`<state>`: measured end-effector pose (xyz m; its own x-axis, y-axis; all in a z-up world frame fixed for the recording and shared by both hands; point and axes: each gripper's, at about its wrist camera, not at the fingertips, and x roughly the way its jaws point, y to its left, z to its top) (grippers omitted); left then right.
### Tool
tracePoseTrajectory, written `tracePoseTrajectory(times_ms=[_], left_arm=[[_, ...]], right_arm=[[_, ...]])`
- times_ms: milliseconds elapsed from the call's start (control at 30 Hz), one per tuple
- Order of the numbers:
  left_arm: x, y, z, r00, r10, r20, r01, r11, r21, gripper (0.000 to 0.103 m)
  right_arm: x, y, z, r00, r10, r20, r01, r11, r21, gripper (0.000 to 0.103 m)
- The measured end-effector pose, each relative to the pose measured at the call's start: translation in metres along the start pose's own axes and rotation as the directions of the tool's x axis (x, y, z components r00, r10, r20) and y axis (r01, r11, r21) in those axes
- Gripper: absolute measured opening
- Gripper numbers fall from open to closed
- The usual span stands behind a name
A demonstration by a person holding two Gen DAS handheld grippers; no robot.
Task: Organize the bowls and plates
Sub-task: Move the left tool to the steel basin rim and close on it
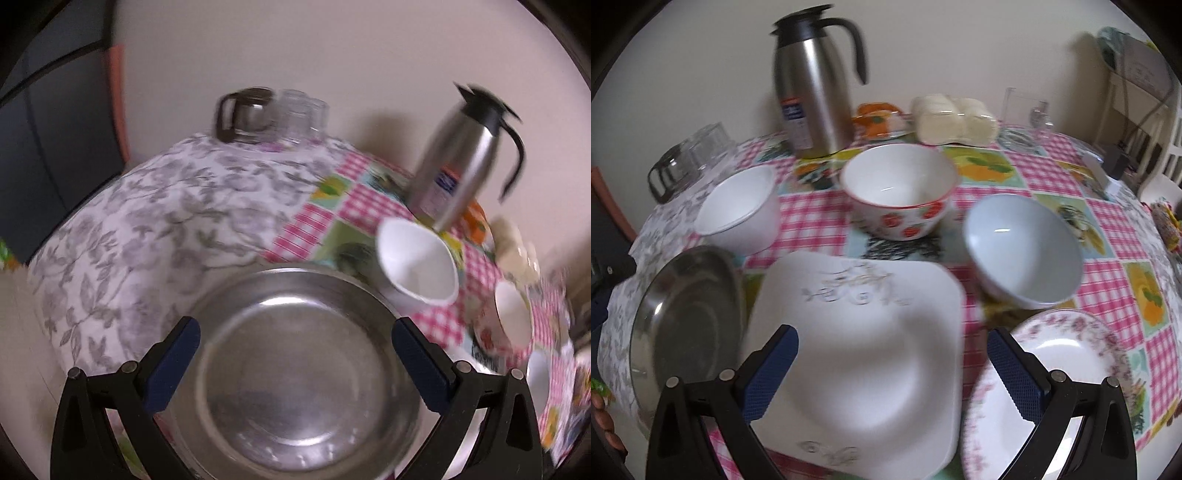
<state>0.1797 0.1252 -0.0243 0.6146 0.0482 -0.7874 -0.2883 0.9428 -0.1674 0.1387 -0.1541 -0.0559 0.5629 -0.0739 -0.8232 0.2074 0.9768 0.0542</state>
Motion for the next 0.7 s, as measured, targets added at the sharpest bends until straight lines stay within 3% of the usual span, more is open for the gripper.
tracePoseTrajectory(times_ms=[133, 367, 533, 700], left_arm=[[0.006, 0.024, 0.004, 1.000, 0.018, -0.016, -0.019, 0.999, -0.048, 0.103], [0.029, 0.056, 0.002, 0.988, 0.043, -0.145, -0.053, 0.996, -0.066, 0.103], [0.055, 0.070, -0.010, 0.962, 0.122, -0.244, -0.137, 0.990, -0.045, 0.103], [0.069, 0.079, -0.019, 0.947, 0.126, -0.296, -0.149, 0.987, -0.056, 0.102]], right_arm=[[0.005, 0.024, -0.004, 1.000, 0.025, -0.012, -0.025, 0.999, -0.037, 0.103], [0.008, 0.058, -0.010, 0.996, 0.086, -0.015, -0.087, 0.993, -0.075, 0.103], [0.011, 0.084, -0.018, 0.992, 0.123, -0.033, -0.126, 0.984, -0.124, 0.103], [0.017, 0.099, -0.024, 0.991, 0.124, -0.056, -0.131, 0.981, -0.145, 0.103]])
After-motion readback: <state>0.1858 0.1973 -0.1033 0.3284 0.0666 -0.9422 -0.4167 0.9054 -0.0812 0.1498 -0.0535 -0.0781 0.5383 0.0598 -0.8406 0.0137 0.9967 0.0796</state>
